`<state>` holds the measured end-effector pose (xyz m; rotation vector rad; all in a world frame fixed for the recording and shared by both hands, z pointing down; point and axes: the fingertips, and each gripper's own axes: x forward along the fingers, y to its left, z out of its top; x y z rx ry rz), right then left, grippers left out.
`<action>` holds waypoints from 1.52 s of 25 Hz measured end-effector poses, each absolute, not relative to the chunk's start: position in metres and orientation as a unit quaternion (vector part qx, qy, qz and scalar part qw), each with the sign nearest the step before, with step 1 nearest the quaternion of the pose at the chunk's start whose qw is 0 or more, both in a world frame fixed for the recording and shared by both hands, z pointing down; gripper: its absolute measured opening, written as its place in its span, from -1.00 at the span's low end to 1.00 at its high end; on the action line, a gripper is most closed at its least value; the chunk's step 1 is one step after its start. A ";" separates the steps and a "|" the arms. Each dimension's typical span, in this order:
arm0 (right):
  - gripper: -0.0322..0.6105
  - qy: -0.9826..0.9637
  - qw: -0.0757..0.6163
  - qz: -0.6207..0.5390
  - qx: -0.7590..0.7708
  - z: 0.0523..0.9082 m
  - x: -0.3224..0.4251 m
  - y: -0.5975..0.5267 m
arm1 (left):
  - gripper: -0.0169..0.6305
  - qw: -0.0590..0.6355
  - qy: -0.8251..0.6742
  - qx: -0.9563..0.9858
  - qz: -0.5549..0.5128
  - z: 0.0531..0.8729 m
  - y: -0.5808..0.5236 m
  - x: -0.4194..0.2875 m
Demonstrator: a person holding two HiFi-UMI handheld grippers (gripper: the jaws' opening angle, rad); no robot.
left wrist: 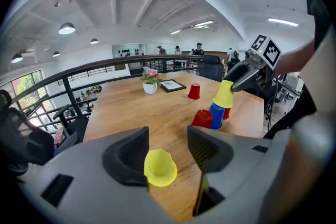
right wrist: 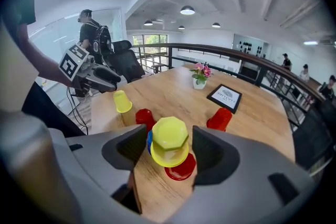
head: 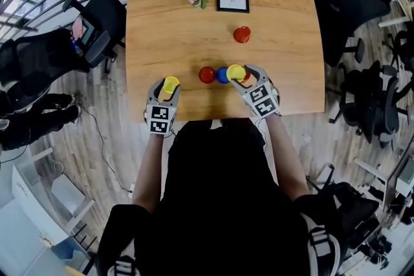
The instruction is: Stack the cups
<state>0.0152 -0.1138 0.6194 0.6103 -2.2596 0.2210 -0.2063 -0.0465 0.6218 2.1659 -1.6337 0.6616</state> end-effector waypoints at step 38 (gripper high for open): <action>0.05 -0.849 0.300 0.154 0.406 0.635 0.072 -0.077 | -0.23 0.172 -0.491 0.818 0.246 0.628 -0.072 -0.188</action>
